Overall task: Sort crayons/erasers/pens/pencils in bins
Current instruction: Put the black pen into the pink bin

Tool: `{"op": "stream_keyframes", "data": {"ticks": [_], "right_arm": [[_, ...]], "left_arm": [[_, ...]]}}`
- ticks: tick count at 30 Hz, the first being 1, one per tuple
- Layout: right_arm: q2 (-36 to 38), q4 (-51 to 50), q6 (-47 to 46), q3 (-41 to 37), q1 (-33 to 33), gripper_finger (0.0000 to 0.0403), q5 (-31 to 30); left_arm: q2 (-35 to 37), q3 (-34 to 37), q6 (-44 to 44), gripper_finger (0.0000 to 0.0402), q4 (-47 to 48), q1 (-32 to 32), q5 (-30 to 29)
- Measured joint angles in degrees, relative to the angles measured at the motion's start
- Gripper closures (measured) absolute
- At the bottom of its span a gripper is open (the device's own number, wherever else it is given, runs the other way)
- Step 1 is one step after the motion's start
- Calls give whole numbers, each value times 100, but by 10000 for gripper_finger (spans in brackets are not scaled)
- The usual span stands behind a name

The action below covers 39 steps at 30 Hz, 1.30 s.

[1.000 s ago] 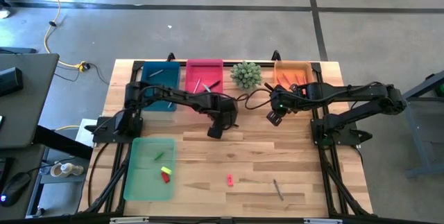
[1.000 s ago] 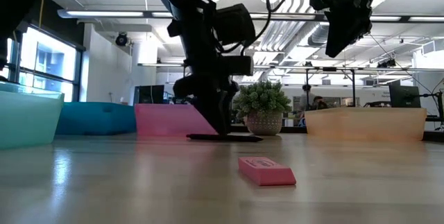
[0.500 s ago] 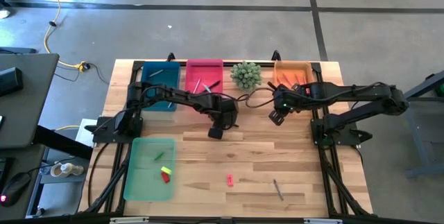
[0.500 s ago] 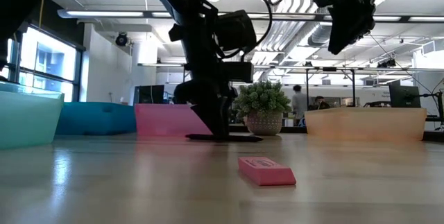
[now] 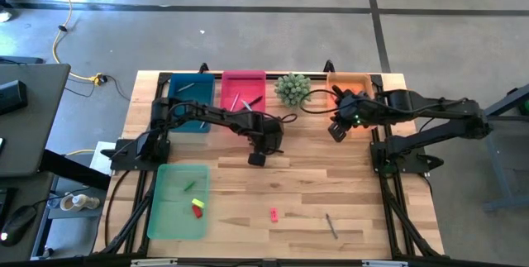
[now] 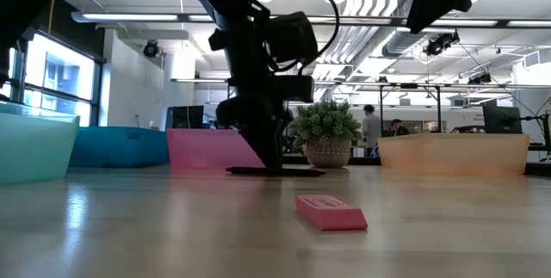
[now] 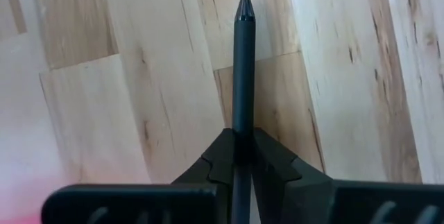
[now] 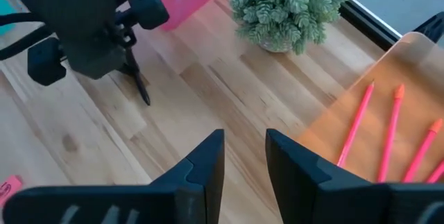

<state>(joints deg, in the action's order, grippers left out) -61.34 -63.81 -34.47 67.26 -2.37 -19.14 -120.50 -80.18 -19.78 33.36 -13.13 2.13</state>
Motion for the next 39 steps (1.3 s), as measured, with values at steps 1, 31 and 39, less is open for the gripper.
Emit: {"op": "stream_keyframes", "data": {"ticks": [1,31,39], "right_arm": [[0,-27,20,25,0,304,0],[-2,-116,196,33,0,304,-192],[-4,-114,196,33,0,304,-192]], "left_arm": [[41,0,79,384,7,0,79],[1428,20,1106,394,-173,-211,1178],[2380,270,1222,394,-174,-923,552]]}}
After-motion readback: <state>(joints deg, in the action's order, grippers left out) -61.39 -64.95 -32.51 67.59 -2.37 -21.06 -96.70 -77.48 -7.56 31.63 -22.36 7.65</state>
